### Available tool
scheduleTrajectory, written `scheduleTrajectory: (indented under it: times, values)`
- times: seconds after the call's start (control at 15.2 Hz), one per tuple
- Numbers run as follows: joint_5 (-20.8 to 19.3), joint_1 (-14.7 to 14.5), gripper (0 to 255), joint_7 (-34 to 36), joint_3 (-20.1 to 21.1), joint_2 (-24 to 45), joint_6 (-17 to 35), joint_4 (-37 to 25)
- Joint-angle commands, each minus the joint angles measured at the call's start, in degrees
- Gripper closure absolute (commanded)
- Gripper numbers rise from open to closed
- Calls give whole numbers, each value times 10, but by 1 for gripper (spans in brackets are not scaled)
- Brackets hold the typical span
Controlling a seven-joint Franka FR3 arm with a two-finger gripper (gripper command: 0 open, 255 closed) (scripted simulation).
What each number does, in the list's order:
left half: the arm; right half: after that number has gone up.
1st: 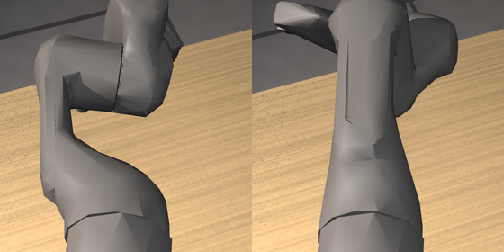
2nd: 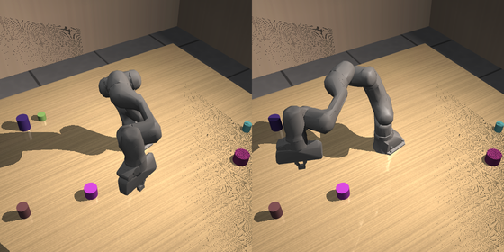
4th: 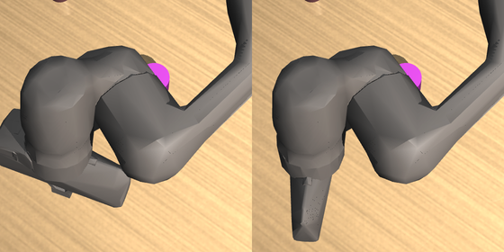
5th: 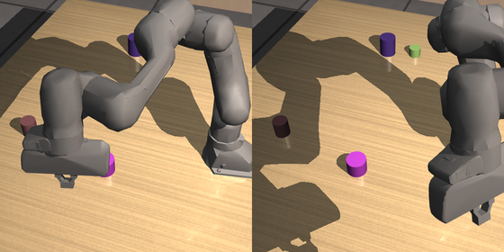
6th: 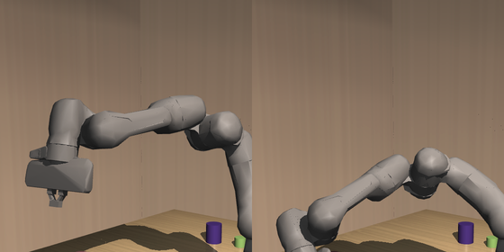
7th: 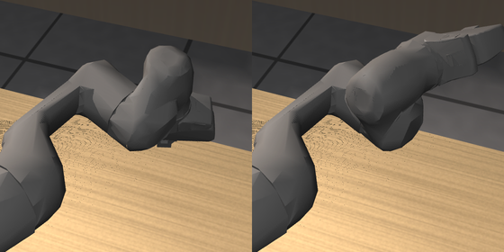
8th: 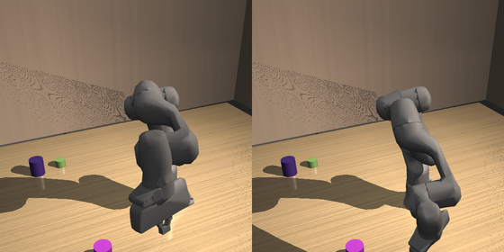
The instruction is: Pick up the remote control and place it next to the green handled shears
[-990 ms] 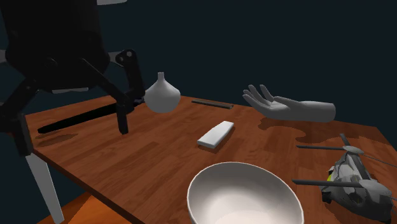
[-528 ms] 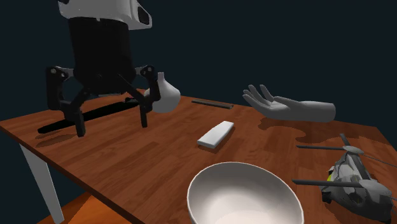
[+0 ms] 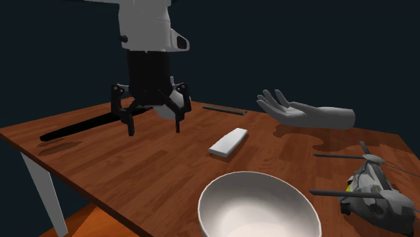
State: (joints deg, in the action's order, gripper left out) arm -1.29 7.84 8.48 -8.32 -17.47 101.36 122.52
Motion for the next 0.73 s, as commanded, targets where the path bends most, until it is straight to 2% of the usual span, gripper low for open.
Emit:
scheduleTrajectory:
  times: [0.0,0.66]
  values:
    - [1,10,0,15,-9,36,19,-20]
    - [24,60,0,70,-62,199,71,-142]
